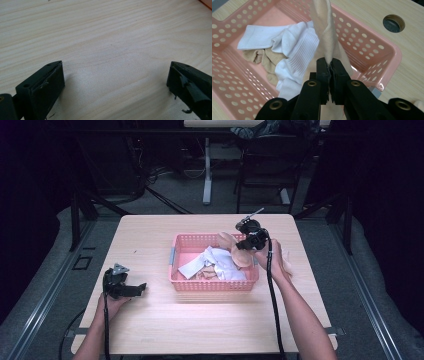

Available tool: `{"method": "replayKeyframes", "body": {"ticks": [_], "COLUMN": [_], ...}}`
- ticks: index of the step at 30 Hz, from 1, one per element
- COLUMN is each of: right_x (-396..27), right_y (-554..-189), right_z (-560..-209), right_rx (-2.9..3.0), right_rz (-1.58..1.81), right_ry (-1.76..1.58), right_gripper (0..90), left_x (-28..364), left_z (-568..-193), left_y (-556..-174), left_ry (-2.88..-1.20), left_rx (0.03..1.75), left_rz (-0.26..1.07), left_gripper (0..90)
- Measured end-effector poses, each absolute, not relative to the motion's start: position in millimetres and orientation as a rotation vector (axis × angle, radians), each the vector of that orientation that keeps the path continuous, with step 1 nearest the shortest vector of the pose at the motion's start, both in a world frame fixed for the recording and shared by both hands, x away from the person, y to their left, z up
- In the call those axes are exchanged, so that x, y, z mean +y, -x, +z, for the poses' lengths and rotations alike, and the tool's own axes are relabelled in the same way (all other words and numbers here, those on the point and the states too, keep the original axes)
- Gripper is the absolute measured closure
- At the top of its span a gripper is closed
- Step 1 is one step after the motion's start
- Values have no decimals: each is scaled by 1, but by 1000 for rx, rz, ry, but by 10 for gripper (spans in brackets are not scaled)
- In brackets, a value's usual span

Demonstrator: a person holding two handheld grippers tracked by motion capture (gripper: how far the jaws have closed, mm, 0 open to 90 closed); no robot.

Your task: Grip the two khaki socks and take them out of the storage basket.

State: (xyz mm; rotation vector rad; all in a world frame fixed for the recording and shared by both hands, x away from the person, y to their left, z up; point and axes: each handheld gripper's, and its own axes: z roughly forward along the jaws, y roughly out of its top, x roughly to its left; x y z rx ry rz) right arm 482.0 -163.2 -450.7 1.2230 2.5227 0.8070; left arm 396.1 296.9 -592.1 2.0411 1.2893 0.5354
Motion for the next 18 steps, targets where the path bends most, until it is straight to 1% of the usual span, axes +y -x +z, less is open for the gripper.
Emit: {"method": "replayKeyframes", "body": {"ticks": [18], "right_x": [-165], "right_y": [-478], "right_z": [-415], "right_rx": [2511], "right_rz": [888], "right_ry": [-1188], "right_gripper": [860], "left_x": [297], "left_z": [-592], "left_y": [-396], "left_ry": [-2041], "left_rx": [1289], "left_rz": [535], "left_gripper": [12]}}
